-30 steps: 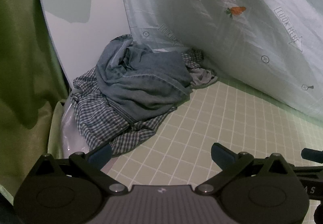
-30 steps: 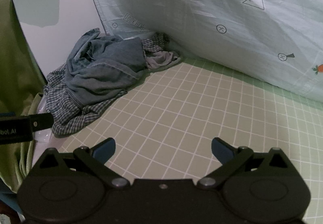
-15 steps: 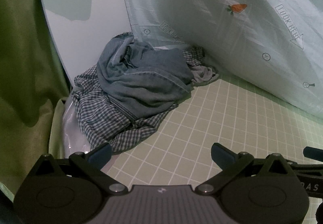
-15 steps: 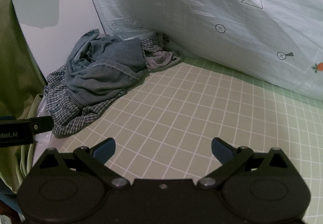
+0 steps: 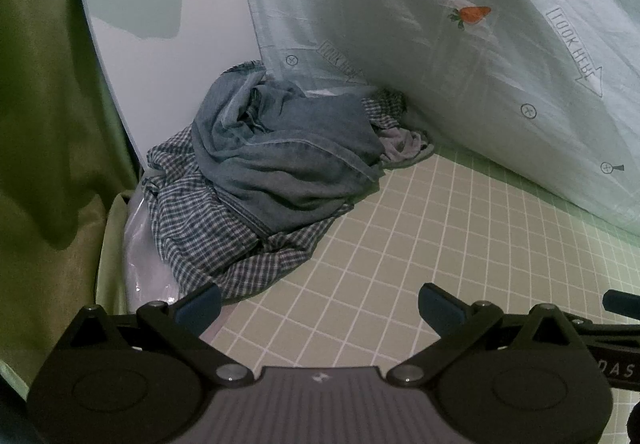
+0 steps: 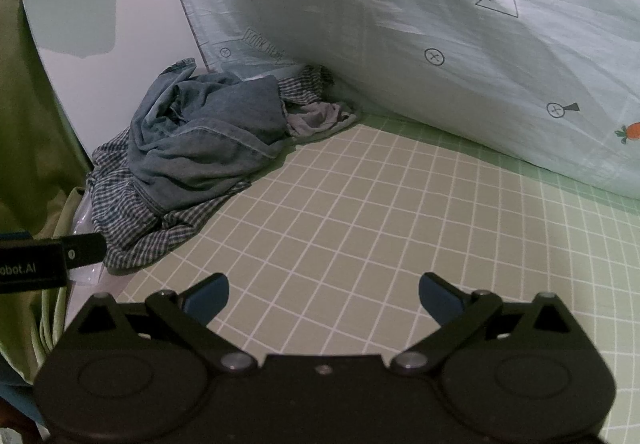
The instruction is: Fold clothes
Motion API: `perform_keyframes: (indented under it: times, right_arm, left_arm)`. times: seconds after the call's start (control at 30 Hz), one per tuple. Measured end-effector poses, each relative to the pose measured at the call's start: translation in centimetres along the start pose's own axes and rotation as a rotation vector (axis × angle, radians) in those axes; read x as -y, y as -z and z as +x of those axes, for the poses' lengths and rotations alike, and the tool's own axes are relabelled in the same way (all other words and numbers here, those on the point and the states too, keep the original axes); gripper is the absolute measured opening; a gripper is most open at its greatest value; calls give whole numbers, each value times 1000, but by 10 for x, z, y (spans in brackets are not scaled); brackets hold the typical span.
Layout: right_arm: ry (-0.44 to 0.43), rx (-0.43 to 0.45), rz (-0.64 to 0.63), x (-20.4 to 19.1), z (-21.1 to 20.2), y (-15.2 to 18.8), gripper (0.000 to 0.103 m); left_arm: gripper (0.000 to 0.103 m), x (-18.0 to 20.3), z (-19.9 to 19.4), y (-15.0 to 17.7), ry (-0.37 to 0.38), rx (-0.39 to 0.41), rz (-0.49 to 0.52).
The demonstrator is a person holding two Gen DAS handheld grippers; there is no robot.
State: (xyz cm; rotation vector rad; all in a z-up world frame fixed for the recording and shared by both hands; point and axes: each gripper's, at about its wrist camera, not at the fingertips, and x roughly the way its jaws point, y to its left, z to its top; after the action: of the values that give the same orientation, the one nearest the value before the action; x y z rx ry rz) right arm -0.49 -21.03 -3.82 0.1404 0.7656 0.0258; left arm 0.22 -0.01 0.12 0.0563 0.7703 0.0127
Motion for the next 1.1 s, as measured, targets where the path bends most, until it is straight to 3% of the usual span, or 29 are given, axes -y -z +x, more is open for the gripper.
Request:
perform_keyframes:
  times: [0.73,1.1]
  right_arm:
    - [2,-17,-6,3,2,0,103]
    - [11,-14,-43,3,20,-19,103]
  left_arm:
    - [103,-2,10,-1,5,-32,-16]
    - [103,-24,36,-19,15,-80,-112]
